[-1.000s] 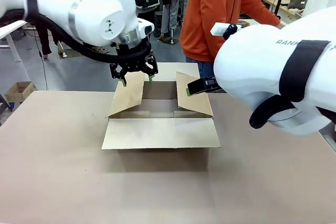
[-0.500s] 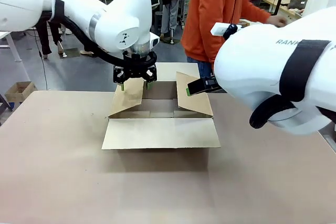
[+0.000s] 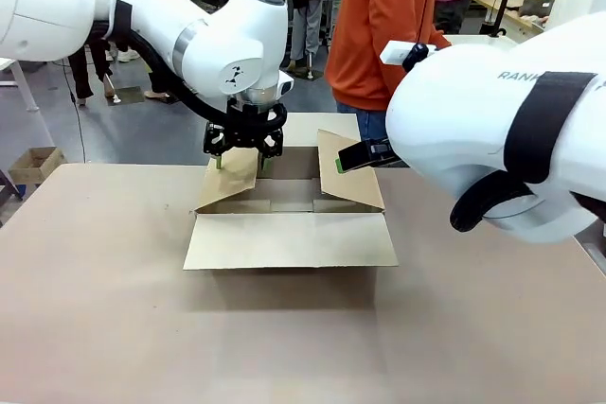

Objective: Pack the gift set into the box.
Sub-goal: Place both hands on the side flaps of the Package Box and spread them outward.

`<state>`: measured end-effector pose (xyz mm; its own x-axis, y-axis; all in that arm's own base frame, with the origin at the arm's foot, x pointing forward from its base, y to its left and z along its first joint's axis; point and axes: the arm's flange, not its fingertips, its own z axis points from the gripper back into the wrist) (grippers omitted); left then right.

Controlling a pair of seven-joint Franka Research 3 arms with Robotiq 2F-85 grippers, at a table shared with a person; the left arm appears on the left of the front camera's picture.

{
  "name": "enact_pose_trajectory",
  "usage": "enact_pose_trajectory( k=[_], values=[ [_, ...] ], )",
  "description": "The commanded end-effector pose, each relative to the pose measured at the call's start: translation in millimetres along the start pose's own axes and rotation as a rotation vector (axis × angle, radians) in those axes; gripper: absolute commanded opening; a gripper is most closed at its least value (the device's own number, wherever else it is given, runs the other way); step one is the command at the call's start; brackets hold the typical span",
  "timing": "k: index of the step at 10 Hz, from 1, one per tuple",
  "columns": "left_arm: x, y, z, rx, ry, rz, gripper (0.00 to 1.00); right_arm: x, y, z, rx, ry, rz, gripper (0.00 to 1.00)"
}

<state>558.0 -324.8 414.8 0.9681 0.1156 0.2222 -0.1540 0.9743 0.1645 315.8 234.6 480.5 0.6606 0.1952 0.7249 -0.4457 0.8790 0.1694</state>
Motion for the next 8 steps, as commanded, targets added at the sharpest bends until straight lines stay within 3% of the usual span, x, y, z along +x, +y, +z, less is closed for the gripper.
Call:
enact_pose_trajectory(
  k=[1, 4, 8],
  values=[
    [4, 8, 7, 0.040, -0.019, -0.025, 1.00, 2, -4, 1, 0.019, -0.001, 0.009, 1.00],
    [-7, 23, 21, 0.063, -0.054, -0.056, 1.00, 2, -4, 1, 0.019, -0.001, 0.009, 1.00],
    [-14, 57, 47, -0.003, -0.089, -0.053, 1.00, 2, -4, 1, 0.019, -0.001, 0.009, 1.00]
  ],
)
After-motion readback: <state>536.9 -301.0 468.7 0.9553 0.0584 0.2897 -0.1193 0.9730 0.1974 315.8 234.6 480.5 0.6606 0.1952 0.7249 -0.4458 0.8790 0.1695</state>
